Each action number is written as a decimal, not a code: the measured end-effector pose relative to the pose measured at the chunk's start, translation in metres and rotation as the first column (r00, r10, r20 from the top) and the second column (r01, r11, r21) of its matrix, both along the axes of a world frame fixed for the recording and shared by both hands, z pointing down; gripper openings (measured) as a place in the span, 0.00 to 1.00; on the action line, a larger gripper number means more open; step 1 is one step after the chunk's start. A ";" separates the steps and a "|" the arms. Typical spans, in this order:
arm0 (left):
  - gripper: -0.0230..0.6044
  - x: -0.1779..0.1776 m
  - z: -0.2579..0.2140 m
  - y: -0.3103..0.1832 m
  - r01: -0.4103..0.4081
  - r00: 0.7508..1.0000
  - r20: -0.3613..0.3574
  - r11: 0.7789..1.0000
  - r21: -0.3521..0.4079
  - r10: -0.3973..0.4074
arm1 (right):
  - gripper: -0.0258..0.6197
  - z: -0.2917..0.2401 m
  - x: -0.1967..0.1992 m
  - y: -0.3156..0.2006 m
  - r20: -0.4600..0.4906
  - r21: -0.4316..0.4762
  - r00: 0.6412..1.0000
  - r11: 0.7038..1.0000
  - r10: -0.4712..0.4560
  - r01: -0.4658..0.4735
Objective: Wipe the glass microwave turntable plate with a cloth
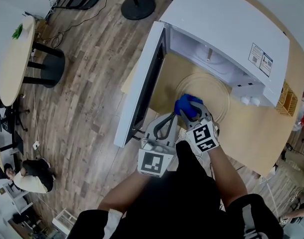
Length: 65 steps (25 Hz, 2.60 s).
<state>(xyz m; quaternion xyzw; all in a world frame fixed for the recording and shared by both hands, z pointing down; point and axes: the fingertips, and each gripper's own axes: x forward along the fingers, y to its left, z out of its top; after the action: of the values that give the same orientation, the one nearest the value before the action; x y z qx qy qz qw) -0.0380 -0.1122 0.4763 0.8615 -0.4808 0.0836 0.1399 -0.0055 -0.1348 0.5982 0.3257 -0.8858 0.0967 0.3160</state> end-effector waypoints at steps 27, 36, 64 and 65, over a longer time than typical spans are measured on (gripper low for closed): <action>0.05 0.014 0.011 0.006 -0.068 0.997 0.046 0.997 -0.024 0.069 | 0.20 0.018 0.124 -0.034 -0.190 0.100 0.948 0.965 0.257 -0.242; 0.05 0.025 0.011 0.009 -0.095 0.994 0.044 0.995 -0.021 0.095 | 0.20 0.018 0.154 -0.037 -0.202 0.124 0.929 0.949 0.309 -0.289; 0.05 0.016 0.014 0.018 -0.088 0.995 0.055 0.996 -0.025 0.089 | 0.21 0.018 0.015 0.054 -0.131 0.002 0.991 0.999 -0.042 0.043; 0.05 0.017 0.014 0.018 -0.087 0.995 0.052 0.996 -0.025 0.089 | 0.21 0.019 0.019 0.054 -0.137 0.005 0.990 0.999 -0.038 0.039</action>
<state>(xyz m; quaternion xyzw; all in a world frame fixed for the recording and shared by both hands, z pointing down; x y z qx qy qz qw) -0.0207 -0.0943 0.4900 0.8778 -0.4450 0.1177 0.1330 0.0134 -0.0809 0.6168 0.3158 -0.8685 0.0646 0.3766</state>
